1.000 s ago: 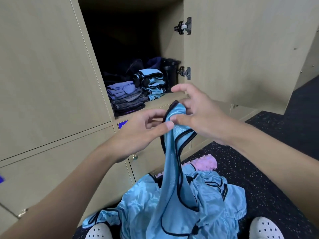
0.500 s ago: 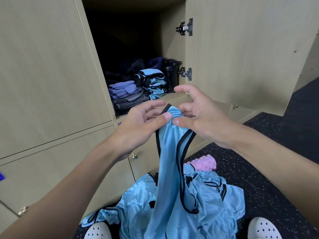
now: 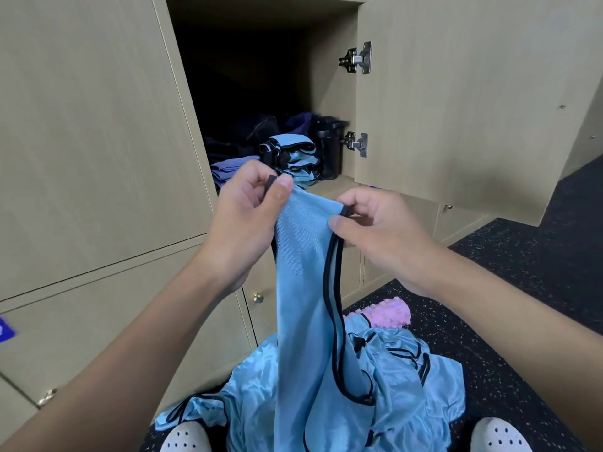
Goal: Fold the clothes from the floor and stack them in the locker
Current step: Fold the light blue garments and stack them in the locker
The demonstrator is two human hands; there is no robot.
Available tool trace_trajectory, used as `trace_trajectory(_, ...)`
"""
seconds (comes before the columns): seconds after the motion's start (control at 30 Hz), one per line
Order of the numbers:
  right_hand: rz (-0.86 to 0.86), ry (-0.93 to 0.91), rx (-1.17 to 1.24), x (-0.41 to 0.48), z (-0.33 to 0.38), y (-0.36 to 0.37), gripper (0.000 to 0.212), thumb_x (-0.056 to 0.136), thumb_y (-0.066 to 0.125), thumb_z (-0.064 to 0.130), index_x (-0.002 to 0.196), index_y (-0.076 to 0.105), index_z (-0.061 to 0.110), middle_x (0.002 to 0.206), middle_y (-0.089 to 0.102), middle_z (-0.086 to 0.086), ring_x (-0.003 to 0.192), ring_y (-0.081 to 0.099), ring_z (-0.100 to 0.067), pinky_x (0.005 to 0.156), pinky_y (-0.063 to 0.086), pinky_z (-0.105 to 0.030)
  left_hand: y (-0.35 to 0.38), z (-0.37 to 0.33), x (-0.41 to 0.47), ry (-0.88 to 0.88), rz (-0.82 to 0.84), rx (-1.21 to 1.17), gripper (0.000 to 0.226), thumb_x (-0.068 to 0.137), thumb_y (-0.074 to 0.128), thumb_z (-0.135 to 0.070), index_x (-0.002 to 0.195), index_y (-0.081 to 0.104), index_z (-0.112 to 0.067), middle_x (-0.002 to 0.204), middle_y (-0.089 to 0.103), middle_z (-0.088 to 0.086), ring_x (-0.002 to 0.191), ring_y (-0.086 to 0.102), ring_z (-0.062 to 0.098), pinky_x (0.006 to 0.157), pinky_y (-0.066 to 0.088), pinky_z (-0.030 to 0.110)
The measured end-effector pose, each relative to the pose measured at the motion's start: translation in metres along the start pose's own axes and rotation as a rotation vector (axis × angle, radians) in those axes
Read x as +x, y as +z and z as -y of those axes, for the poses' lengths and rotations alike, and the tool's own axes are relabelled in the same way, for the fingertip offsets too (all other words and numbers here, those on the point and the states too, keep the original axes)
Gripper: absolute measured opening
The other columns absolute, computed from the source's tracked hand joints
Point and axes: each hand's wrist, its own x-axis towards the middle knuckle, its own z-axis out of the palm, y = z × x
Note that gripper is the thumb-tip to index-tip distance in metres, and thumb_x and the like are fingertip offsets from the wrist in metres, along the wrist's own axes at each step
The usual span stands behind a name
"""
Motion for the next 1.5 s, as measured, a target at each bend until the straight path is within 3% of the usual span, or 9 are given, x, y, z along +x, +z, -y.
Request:
trace_trajectory(0.23, -0.08, -0.022, 0.058, -0.001, 0.009, 0.012, 0.017, 0.095, 0.056, 0.006, 0.087, 0.067, 0.017, 0.083, 0.071, -0.007, 0.077, 0.062, -0.013, 0.088, 0.052, -0.056, 0.001, -0.001, -0.002, -0.041, 0.045, 0.172, 0.022, 0.09, 0.07, -0.039, 0.101, 0.062, -0.021, 0.092, 0.069, 0.006, 0.081, 0.061, 0.028, 0.072, 0.05, 0.039)
trace_trajectory(0.43, -0.063, -0.021, 0.092, -0.003, 0.007, 0.021, 0.008, 0.098, 0.054, 0.01, 0.1, 0.058, 0.017, 0.081, 0.068, -0.01, 0.075, 0.062, -0.022, 0.086, 0.052, -0.059, -0.002, -0.011, -0.003, 0.024, 0.082, 0.29, 0.019, 0.089, 0.074, -0.02, 0.074, 0.068, -0.01, 0.07, 0.064, 0.018, 0.062, 0.052, 0.016, 0.059, 0.041, 0.03)
trace_trajectory(0.57, 0.065, 0.045, 0.116, -0.011, 0.002, 0.032, 0.032, 0.09, 0.066, 0.006, 0.112, 0.052, 0.023, 0.096, 0.074, -0.008, 0.09, 0.068, -0.03, 0.088, 0.056, -0.044, 0.002, -0.009, -0.003, 0.044, -0.023, 0.207, 0.025, 0.091, 0.072, -0.017, 0.077, 0.059, 0.0, 0.07, 0.055, 0.021, 0.063, 0.047, 0.02, 0.06, 0.04, 0.034)
trace_trajectory(0.7, 0.026, 0.033, 0.002, -0.009, -0.004, 0.033, 0.006, 0.088, 0.062, 0.003, 0.094, 0.063, 0.005, 0.095, 0.072, -0.017, 0.085, 0.067, -0.031, 0.083, 0.054, -0.045, 0.003, -0.006, -0.001, 0.064, -0.036, 0.278, 0.022, 0.096, 0.065, -0.019, 0.08, 0.054, -0.009, 0.072, 0.05, 0.008, 0.067, 0.045, 0.009, 0.063, 0.038, 0.025)
trace_trajectory(0.8, 0.038, 0.022, 0.027, -0.007, -0.005, 0.032, 0.006, 0.091, 0.058, 0.001, 0.086, 0.062, 0.001, 0.076, 0.067, -0.009, 0.065, 0.056, -0.014, 0.065, 0.048, -0.029, -0.001, -0.008, -0.002, 0.032, 0.056, 0.365, 0.015, 0.095, 0.066, -0.027, 0.089, 0.056, -0.018, 0.078, 0.05, -0.011, 0.062, 0.045, -0.002, 0.062, 0.039, 0.014)
trace_trajectory(0.97, 0.103, -0.01, -0.062, -0.011, -0.007, 0.032, 0.008, 0.096, 0.057, 0.011, 0.089, 0.059, 0.014, 0.066, 0.053, 0.001, 0.055, 0.042, -0.004, 0.055, 0.034, -0.021, -0.011, -0.011, -0.006, -0.021, 0.289, 0.462, 0.014, 0.083, 0.08, -0.024, 0.086, 0.072, -0.013, 0.08, 0.071, -0.001, 0.066, 0.061, 0.009, 0.061, 0.05, 0.018)
trace_trajectory(1.27, 0.269, 0.149, -0.083, -0.016, -0.015, 0.023, 0.025, 0.089, 0.07, 0.018, 0.107, 0.053, 0.023, 0.09, 0.072, -0.01, 0.074, 0.061, -0.02, 0.084, 0.052, -0.046, -0.028, -0.003, 0.006, 0.026, -0.149, 0.489, 0.02, 0.092, 0.071, -0.018, 0.088, 0.062, -0.001, 0.073, 0.06, 0.007, 0.057, 0.048, 0.006, 0.053, 0.041, 0.021)
trace_trajectory(1.4, 0.329, 0.147, -0.097, -0.016, -0.016, 0.015, 0.015, 0.088, 0.071, 0.012, 0.101, 0.064, 0.015, 0.099, 0.072, -0.011, 0.092, 0.067, -0.032, 0.09, 0.052, -0.047, -0.037, -0.006, 0.009, 0.069, -0.301, 0.481, 0.021, 0.095, 0.067, -0.014, 0.078, 0.057, -0.021, 0.068, 0.055, -0.01, 0.054, 0.05, -0.004, 0.055, 0.04, 0.012)
trace_trajectory(1.5, 0.351, 0.115, -0.142, -0.017, -0.018, 0.012, 0.009, 0.091, 0.068, 0.01, 0.092, 0.064, 0.018, 0.089, 0.071, -0.006, 0.075, 0.062, -0.015, 0.08, 0.053, -0.035, -0.044, -0.005, 0.011, 0.085, -0.348, 0.468, 0.022, 0.096, 0.066, -0.014, 0.08, 0.055, -0.025, 0.072, 0.061, -0.008, 0.065, 0.058, 0.007, 0.065, 0.048, 0.026)
